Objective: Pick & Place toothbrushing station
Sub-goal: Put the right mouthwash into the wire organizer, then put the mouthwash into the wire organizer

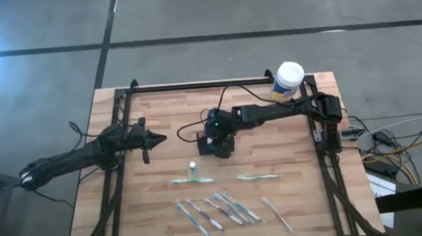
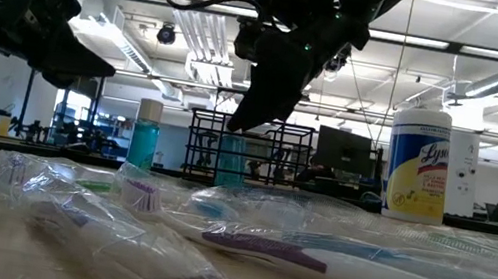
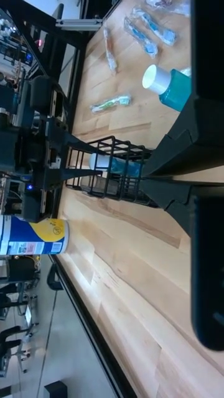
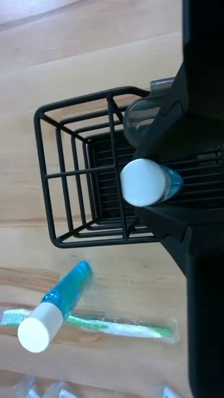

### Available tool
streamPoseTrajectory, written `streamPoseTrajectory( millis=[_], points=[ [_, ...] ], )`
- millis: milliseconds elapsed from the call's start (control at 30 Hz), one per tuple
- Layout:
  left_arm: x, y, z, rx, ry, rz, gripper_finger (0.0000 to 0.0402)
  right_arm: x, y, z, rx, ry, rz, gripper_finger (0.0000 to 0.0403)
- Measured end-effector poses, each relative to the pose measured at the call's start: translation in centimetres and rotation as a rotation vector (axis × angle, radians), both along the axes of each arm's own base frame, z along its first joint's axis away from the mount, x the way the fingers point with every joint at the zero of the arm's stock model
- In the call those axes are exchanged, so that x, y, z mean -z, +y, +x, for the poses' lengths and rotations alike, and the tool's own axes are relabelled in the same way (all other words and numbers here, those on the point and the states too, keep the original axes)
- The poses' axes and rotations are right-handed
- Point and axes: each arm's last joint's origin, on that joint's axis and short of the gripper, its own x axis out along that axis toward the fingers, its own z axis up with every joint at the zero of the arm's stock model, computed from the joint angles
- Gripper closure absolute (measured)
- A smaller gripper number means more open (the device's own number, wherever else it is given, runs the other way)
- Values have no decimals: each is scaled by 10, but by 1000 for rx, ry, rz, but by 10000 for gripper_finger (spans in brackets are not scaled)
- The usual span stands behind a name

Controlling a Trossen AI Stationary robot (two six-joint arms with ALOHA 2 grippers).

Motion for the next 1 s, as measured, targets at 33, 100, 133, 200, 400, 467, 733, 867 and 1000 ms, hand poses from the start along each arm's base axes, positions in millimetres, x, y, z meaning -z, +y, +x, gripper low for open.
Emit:
streamPoseTrajectory(
  millis=[33, 100, 133, 200, 400, 467, 733, 867, 1000],
  points=[
    [0, 0, 0, 0, 1, 0, 376, 0, 0, 0, 0, 0, 0, 291],
    [0, 0, 0, 0, 1, 0, 376, 0, 0, 0, 3, 1, 2, 290],
    [0, 0, 0, 0, 1, 0, 376, 0, 0, 0, 3, 1, 3, 290],
    [0, 0, 0, 0, 1, 0, 376, 0, 1, 0, 1, 2, 3, 290],
    [0, 0, 0, 0, 1, 0, 376, 0, 6, 0, -10, 6, 3, 273],
    [0, 0, 0, 0, 1, 0, 376, 0, 8, 0, -14, 8, 8, 263],
    [0, 0, 0, 0, 1, 0, 376, 0, 8, 0, -13, 6, 12, 252],
    [0, 0, 0, 0, 1, 0, 376, -2, 8, -1, -12, 3, 11, 260],
    [0, 0, 0, 0, 1, 0, 376, -6, 8, -3, -10, -3, 8, 261]
  ],
)
